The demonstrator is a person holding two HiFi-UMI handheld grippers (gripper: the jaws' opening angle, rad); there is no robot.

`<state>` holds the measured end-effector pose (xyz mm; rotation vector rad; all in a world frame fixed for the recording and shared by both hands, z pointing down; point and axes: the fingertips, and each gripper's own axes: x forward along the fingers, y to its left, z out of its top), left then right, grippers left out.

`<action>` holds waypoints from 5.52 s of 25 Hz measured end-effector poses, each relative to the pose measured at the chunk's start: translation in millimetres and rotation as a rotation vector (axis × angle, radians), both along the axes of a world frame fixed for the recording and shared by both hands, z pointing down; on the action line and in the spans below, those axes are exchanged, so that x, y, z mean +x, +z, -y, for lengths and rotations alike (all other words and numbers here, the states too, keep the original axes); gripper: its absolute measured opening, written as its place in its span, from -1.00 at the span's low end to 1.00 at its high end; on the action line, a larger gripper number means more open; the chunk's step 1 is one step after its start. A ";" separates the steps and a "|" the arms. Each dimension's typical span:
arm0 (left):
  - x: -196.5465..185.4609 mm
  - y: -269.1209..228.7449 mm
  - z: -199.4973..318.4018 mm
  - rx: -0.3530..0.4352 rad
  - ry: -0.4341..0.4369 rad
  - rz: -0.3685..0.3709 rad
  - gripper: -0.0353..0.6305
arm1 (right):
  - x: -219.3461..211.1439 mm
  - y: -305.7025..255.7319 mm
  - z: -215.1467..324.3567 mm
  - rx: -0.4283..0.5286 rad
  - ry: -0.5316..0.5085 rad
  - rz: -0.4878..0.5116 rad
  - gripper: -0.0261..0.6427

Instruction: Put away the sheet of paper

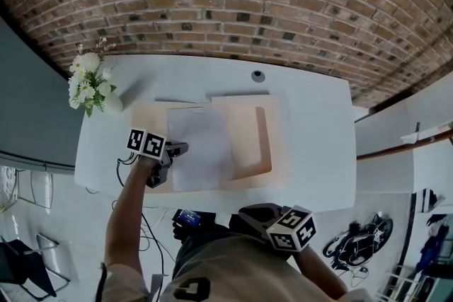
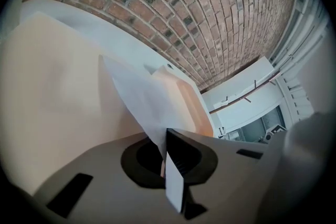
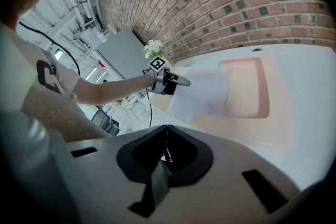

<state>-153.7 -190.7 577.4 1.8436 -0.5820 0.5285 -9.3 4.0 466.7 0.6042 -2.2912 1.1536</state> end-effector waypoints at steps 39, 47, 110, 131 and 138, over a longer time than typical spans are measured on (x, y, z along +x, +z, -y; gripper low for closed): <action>82.9 15.5 9.1 -0.042 0.036 -0.014 -0.85 | 31.8 6.4 0.9 -0.019 0.064 0.026 -0.85; 102.2 14.2 12.2 -0.064 0.028 -0.053 -0.85 | 45.6 10.6 -0.1 -0.029 0.086 0.025 -0.85; 160.1 28.1 19.3 -0.215 -0.078 -0.207 -0.85 | 55.8 20.5 10.7 -0.077 -0.002 0.031 -0.85; 160.9 36.4 19.8 -0.240 -0.081 -0.205 -0.85 | 52.4 40.4 40.2 -0.044 0.013 -0.010 -0.85; 162.5 37.2 20.0 -0.253 -0.078 -0.208 -0.85 | 52.1 61.0 53.0 -0.036 0.016 -0.058 -0.85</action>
